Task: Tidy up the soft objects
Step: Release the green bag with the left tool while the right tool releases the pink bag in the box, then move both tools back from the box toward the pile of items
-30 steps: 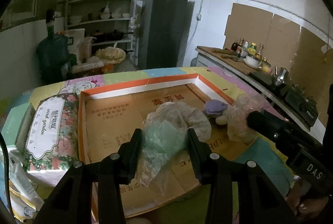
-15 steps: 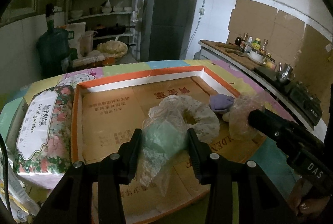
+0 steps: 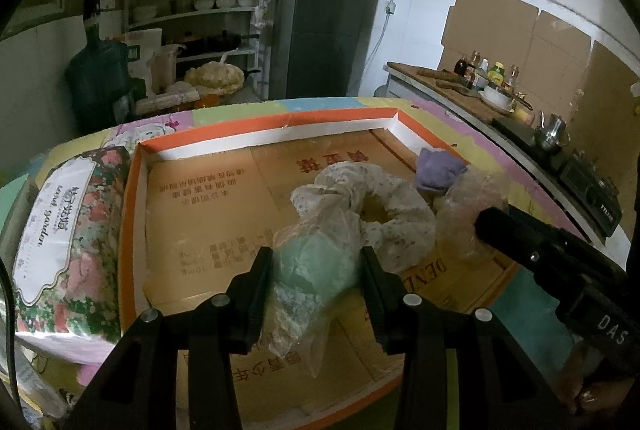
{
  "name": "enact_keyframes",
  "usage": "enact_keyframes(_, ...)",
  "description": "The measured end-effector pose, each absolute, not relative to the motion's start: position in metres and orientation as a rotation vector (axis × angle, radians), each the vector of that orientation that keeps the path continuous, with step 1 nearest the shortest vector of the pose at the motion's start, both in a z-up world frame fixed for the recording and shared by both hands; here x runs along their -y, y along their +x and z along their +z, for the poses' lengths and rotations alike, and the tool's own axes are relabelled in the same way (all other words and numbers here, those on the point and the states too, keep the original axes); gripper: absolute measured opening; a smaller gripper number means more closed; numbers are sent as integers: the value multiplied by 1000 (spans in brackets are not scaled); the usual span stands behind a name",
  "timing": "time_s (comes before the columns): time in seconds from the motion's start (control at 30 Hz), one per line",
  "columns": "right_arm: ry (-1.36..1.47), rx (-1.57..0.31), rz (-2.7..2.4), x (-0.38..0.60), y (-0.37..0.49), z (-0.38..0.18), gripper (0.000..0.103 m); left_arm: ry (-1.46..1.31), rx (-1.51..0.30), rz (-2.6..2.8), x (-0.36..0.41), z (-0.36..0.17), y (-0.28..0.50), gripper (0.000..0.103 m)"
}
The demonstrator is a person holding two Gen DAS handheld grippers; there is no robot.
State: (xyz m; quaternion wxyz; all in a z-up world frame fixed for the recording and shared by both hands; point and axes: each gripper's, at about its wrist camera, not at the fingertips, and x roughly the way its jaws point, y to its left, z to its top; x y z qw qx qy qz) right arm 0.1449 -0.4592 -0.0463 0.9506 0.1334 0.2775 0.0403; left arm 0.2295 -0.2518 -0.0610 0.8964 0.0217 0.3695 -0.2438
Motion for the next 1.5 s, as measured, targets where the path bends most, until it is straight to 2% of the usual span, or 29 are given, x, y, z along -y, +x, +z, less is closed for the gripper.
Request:
enact_keyframes(0.27, 269, -564, 85, 456, 146, -46, 38, 28, -778, -508, 249, -61, 230, 48)
enact_keyframes(0.37, 273, -563, 86, 458, 146, -46, 41, 30, -776, -512, 248, -60, 229, 53)
enact_keyframes(0.5, 279, -556, 89, 458, 145, -44, 41, 33, -769, -510, 247, -58, 229, 64)
enact_keyframes(0.57, 279, -555, 86, 458, 145, -44, 44, 28, -763, -510, 245, -57, 228, 65)
enact_keyframes(0.67, 284, -553, 83, 458, 144, -43, 45, 27, -755, -507, 244, -54, 227, 66)
enact_keyframes(0.73, 288, -549, 83, 459, 142, -42, 45, 26, -749, -506, 244, -53, 225, 71)
enact_keyframes(1.17, 289, -526, 96, 454, 134, -35, 45, 20, -682, -488, 229, -34, 212, 76)
enact_keyframes(1.3, 286, -518, 97, 451, 130, -31, 46, 18, -666, -487, 225, -30, 208, 84)
enact_keyframes(1.37, 283, -518, 98, 450, 129, -28, 54, 17, -657, -487, 223, -27, 206, 84)
enact_keyframes(1.5, 275, -508, 98, 445, 125, -23, 60, 16, -640, -484, 218, -22, 200, 84)
